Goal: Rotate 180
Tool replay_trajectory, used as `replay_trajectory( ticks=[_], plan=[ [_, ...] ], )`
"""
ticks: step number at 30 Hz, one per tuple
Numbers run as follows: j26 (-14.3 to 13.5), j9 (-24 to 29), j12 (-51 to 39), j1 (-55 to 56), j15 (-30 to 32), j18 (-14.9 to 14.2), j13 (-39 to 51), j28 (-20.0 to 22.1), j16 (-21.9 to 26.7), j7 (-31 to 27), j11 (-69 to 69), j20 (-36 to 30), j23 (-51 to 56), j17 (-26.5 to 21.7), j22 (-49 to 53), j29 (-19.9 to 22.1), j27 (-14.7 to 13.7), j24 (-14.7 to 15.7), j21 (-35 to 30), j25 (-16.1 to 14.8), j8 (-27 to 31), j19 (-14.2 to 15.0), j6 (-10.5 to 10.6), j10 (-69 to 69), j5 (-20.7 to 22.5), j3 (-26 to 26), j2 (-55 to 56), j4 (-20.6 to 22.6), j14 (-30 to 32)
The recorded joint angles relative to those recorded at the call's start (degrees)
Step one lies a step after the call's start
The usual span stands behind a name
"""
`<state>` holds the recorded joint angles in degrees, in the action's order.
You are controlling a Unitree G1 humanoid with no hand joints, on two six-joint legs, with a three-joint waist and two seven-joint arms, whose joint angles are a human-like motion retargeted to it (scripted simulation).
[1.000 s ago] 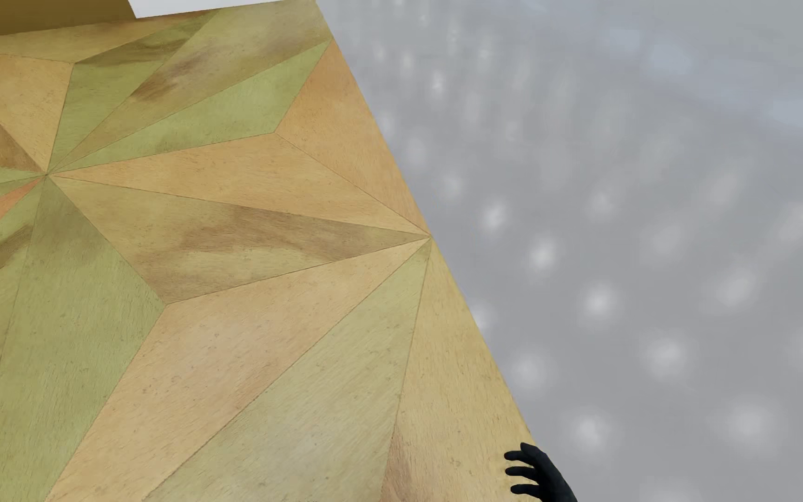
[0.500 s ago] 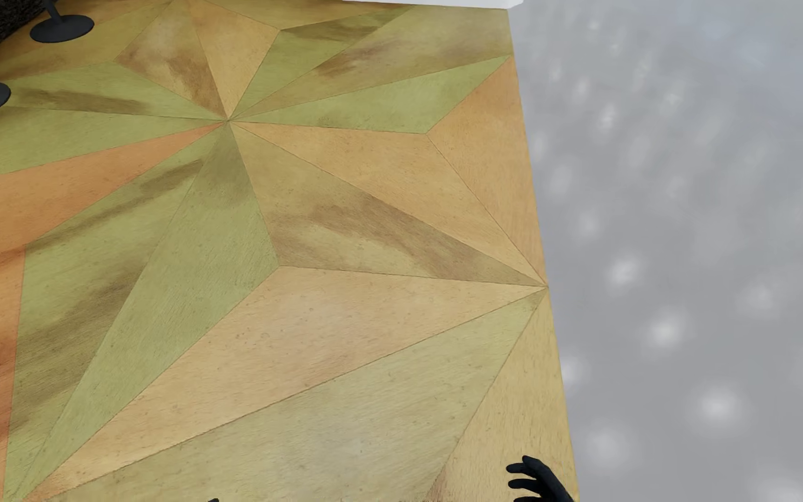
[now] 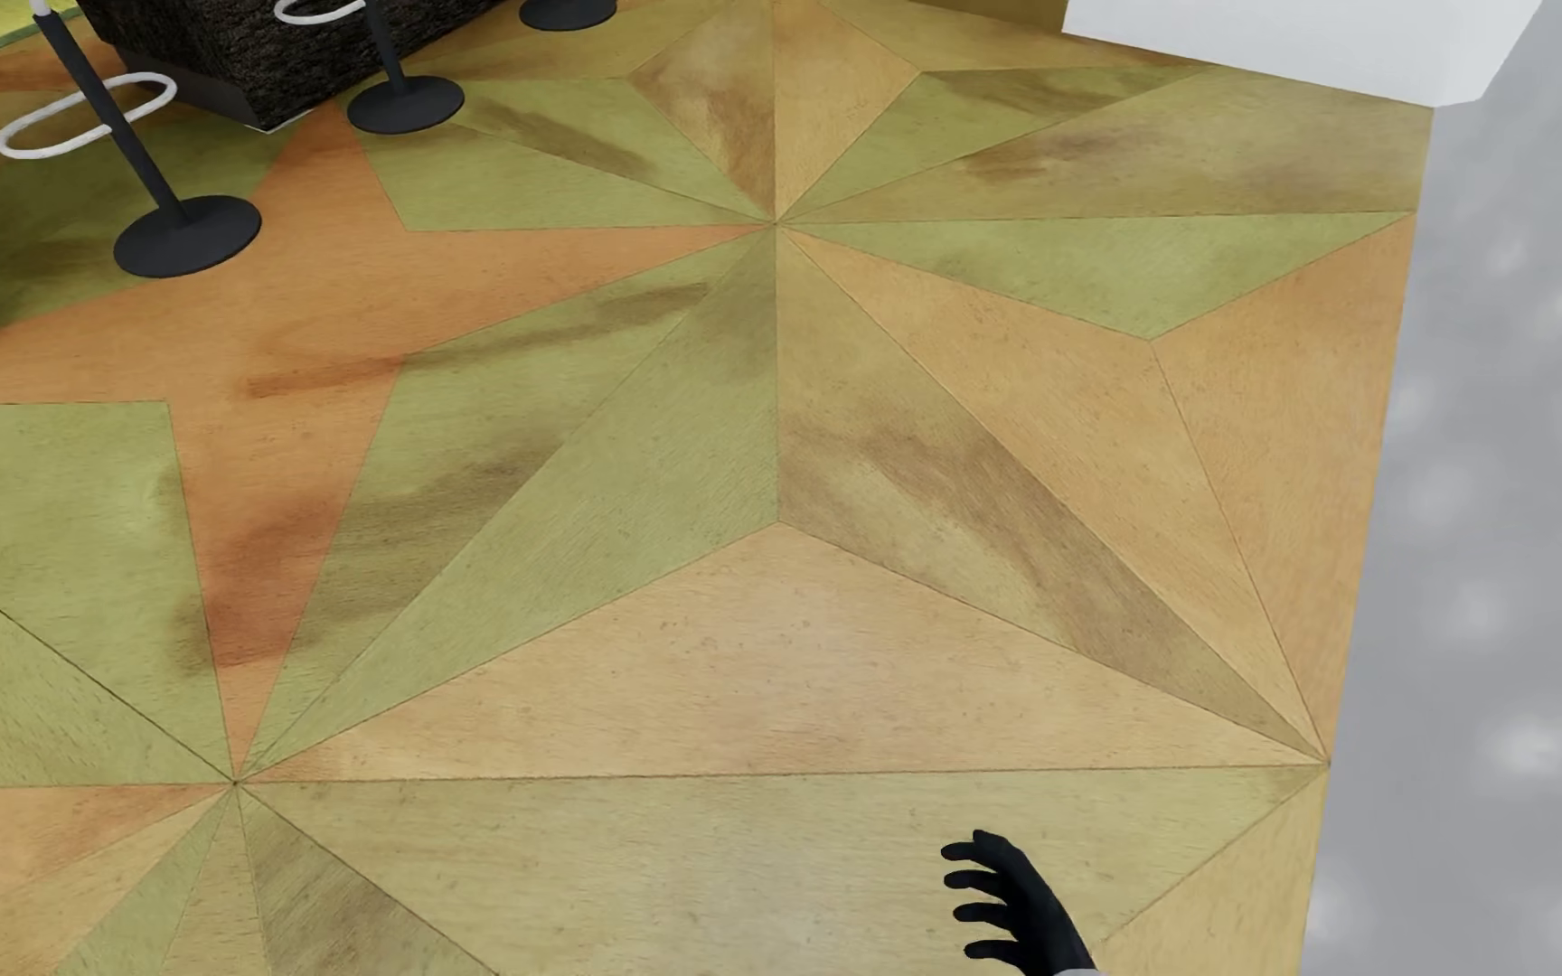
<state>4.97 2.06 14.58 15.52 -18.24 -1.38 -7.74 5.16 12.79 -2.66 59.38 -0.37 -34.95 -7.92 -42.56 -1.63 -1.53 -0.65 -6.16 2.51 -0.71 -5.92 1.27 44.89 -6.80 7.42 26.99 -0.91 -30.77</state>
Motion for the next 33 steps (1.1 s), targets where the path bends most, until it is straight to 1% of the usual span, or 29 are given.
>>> replay_trajectory(
  ticks=[1,2,3,4,6,7,8,9,10,11,12,13,14,15,17,19,20,21,22,23,24,25,26,28,29,30,31,32,33],
  plan=[
    [-0.5,-0.2,-0.4,-0.6,-1.4,-0.2,-1.8,1.7,-0.1,-1.7,-0.9,-0.5,0.2,-1.7,1.0,-1.6,-0.9,-0.3,0.5,0.6,1.3,-4.3,-0.3,-1.3,0.6,-0.2,1.4,0.8,0.5],
    [-0.7,-0.5,-0.8,-1.1,-9.2,-0.4,-3.9,3.6,-0.9,-3.3,-9.1,-3.1,0.4,-3.2,2.5,-3.8,-1.5,-0.8,4.4,1.5,1.6,-8.3,-1.1,-2.4,0.6,0.1,1.5,1.9,0.5],
    [0.3,-0.2,-1.3,0.0,-4.8,-1.2,-4.9,5.1,-2.5,-3.3,-12.0,-3.7,-1.8,-4.7,4.0,-4.8,-1.8,-1.3,4.8,1.9,2.2,7.0,-1.6,1.0,0.0,-0.9,-1.2,2.0,0.9],
    [1.6,-0.2,-1.4,2.2,-4.7,-2.4,-5.3,5.7,-4.1,-1.7,-13.1,-3.6,-2.2,-6.1,5.2,-5.3,-1.2,-1.5,4.8,2.0,1.5,11.7,-1.1,5.3,-0.2,-0.3,-2.4,0.7,2.6],
    [3.7,-1.5,-1.9,3.7,-5.5,-5.7,-5.2,3.7,-4.7,2.8,-15.0,-2.5,-1.5,-4.8,5.8,-3.7,1.0,-1.6,3.3,0.6,-2.5,11.4,0.4,3.4,-1.0,-0.2,-4.9,-3.4,2.8],
    [3.2,-1.2,-1.6,3.9,-6.5,-7.2,-2.9,2.0,-4.0,3.9,-14.5,-0.8,-1.4,-3.5,5.7,-2.2,2.3,-1.7,2.2,-0.4,-4.0,11.6,1.1,2.3,-1.5,0.7,-6.1,-4.7,1.5],
    [1.9,-0.8,-1.2,3.8,-8.0,-6.5,-0.4,0.3,-2.3,3.3,-13.6,0.3,0.9,-2.2,4.0,-0.5,3.5,-1.7,0.6,-1.5,-4.4,11.7,1.2,3.1,-2.2,1.4,-6.8,-4.2,0.9],
    [1.2,-0.3,-0.2,3.3,-8.0,-3.2,0.9,-0.5,-1.5,2.0,-11.0,0.5,0.0,-2.3,4.1,1.0,3.0,-1.4,-1.1,-2.3,-4.3,12.2,1.6,3.5,-2.7,1.9,-6.9,-3.2,0.4],
    [-0.1,0.5,0.5,2.6,-4.7,-0.3,1.9,-0.6,-1.3,1.3,-4.8,1.0,-0.1,-1.6,2.4,2.0,2.5,-0.8,-1.2,-2.6,-3.4,12.3,2.0,3.6,-3.3,1.9,-4.7,-2.2,0.1],
    [-1.2,0.4,1.5,2.3,1.1,-1.2,0.6,0.3,-0.3,0.2,1.9,-0.1,1.7,-0.6,2.0,2.2,2.3,-0.1,-1.2,-2.7,-0.9,7.4,1.6,2.8,-2.6,1.3,-1.1,-1.5,0.3],
    [-1.7,-0.4,0.9,1.8,2.4,-1.0,-2.5,1.6,-0.4,-1.3,3.1,-0.4,0.8,-2.2,1.3,0.7,1.6,0.4,0.3,-2.6,1.4,1.6,0.4,1.0,-1.3,1.1,0.5,-0.3,1.1],
    [-1.2,-0.4,-0.3,1.0,-2.6,-1.2,-5.2,2.9,-0.3,-2.7,0.0,-1.0,0.3,-3.8,2.9,-1.1,1.5,0.7,3.8,-2.1,2.3,-2.4,-0.9,-0.2,0.4,0.6,0.6,0.4,1.5],
    [-0.7,-0.8,-1.6,1.5,-7.9,-1.4,-6.7,4.5,-1.8,-3.8,-9.6,-3.1,-0.5,-4.1,4.1,-1.9,1.7,0.6,6.6,-1.0,3.3,-2.4,-3.0,-0.1,0.8,-0.1,-0.2,1.8,1.1],
    [-0.3,-1.1,-1.5,2.0,-5.9,-1.5,-6.7,5.7,-3.4,-3.0,-12.5,-4.0,-2.5,-4.4,4.4,-1.5,2.3,0.7,4.6,-0.4,2.9,12.2,-3.4,1.3,0.0,-0.5,-2.4,1.2,0.8],
    [1.1,-1.4,0.0,3.1,-7.1,-1.7,-4.4,5.2,-3.0,1.5,-13.6,-3.0,-1.0,-2.8,5.4,-1.0,5.0,1.1,2.2,-0.1,-0.8,12.2,-3.0,1.3,-1.1,-1.0,-4.5,-2.0,0.9],
    [1.6,0.2,0.4,2.2,-6.6,-1.3,-0.4,3.7,-2.6,-0.5,-10.4,-0.3,0.8,-1.5,2.4,-0.3,5.2,1.1,0.6,-0.4,-2.3,12.4,-1.5,1.8,-2.3,0.8,-5.4,-1.1,0.2],
    [2.4,0.9,0.6,1.4,-3.6,-1.2,-0.2,3.0,-1.0,-1.5,-5.8,-0.6,1.3,-1.1,1.8,0.2,3.8,1.1,-0.1,-0.3,-1.8,11.5,-1.1,1.1,-2.5,1.4,-3.8,-0.5,0.3],
    [2.5,0.7,0.2,0.8,0.0,-1.1,-0.4,3.1,-0.5,-3.2,-2.0,-0.2,-0.1,-1.8,0.8,0.1,2.0,0.7,0.2,-0.5,0.1,5.6,-1.0,-0.4,-1.5,1.4,-2.0,0.3,1.0],
    [2.1,0.6,-0.4,0.0,0.3,-1.2,-1.1,3.7,-0.7,-4.6,-1.2,-0.3,-0.6,-2.1,-0.4,-0.4,0.5,0.0,2.4,-0.6,2.1,-1.9,-1.6,-2.0,-0.1,1.4,-1.2,1.2,1.7],
    [2.5,0.4,-0.9,-0.1,-5.7,-1.3,-3.5,4.7,-0.9,-5.7,-7.4,-1.8,1.2,-3.1,2.3,-1.5,-0.7,-0.6,4.7,-0.4,2.0,-10.4,-2.8,-2.6,0.8,1.9,-1.2,2.5,1.6],
    [2.2,0.0,-1.2,0.6,-8.4,-1.7,-4.7,5.5,-3.0,-5.3,-12.2,-3.1,-1.7,-4.4,3.8,-2.0,-2.0,-1.1,4.9,-0.3,2.0,3.0,-2.5,-0.8,0.6,1.1,-4.3,2.0,1.2],
    [1.9,-0.4,-0.7,1.7,-8.3,-2.3,-4.9,5.8,-4.3,-3.4,-13.9,-3.8,-2.8,-5.2,4.6,-1.9,-2.0,-1.2,3.1,-0.5,1.2,11.6,-2.0,1.6,0.2,0.5,-6.2,0.7,1.5],
    [1.8,-0.5,-0.3,2.6,-8.8,-2.9,-3.8,5.1,-4.5,-0.9,-14.3,-3.0,-1.4,-3.8,4.2,-1.3,-1.0,-0.8,2.1,-0.8,0.1,11.5,-1.9,3.1,-0.3,-0.3,-7.2,-0.3,2.6],
    [2.4,-0.5,-1.4,5.6,-10.5,-4.6,-0.9,2.5,-2.8,4.3,-14.1,0.2,-1.9,-2.7,6.1,0.8,0.4,-0.1,0.9,-1.5,-3.8,11.6,0.5,5.2,-1.2,1.6,-9.4,-4.1,2.4],
    [1.0,0.3,-1.6,5.4,-9.7,-3.7,1.6,1.7,-2.3,3.9,-8.3,1.6,-0.5,-1.3,3.2,2.6,1.6,0.0,-0.8,-2.8,-4.5,11.9,1.7,5.0,-2.0,1.9,-8.2,-4.1,0.7],
    [-0.5,0.5,-0.8,5.1,-3.5,-0.5,2.2,1.7,-0.2,2.3,1.0,1.2,1.7,-1.1,1.5,3.4,2.9,0.5,-2.0,-4.1,-2.8,8.5,1.7,4.8,-2.2,1.4,-3.9,-2.7,0.7],
    [-1.9,-0.4,0.4,4.6,2.6,-1.5,0.7,2.5,1.8,0.5,7.0,0.7,0.8,-0.6,0.3,3.1,3.2,1.1,-1.0,-4.8,-0.2,1.5,0.8,3.4,-0.9,1.2,0.0,-1.5,1.2],
    [-2.3,-0.5,0.2,3.5,2.0,-1.3,-1.2,4.2,0.9,-1.0,5.1,0.0,0.2,-1.9,0.6,1.4,3.9,1.5,1.8,-4.8,2.1,-3.1,-0.1,1.8,0.4,1.7,1.8,-0.5,1.7],
    [-1.3,-0.5,-0.1,3.3,-3.4,-1.6,-2.0,5.9,-0.8,-1.8,-3.9,-2.1,0.4,-2.1,1.9,-0.6,4.5,1.3,4.8,-3.3,3.0,-4.9,-2.0,1.1,0.0,1.2,2.7,0.9,1.9]
  ],
)
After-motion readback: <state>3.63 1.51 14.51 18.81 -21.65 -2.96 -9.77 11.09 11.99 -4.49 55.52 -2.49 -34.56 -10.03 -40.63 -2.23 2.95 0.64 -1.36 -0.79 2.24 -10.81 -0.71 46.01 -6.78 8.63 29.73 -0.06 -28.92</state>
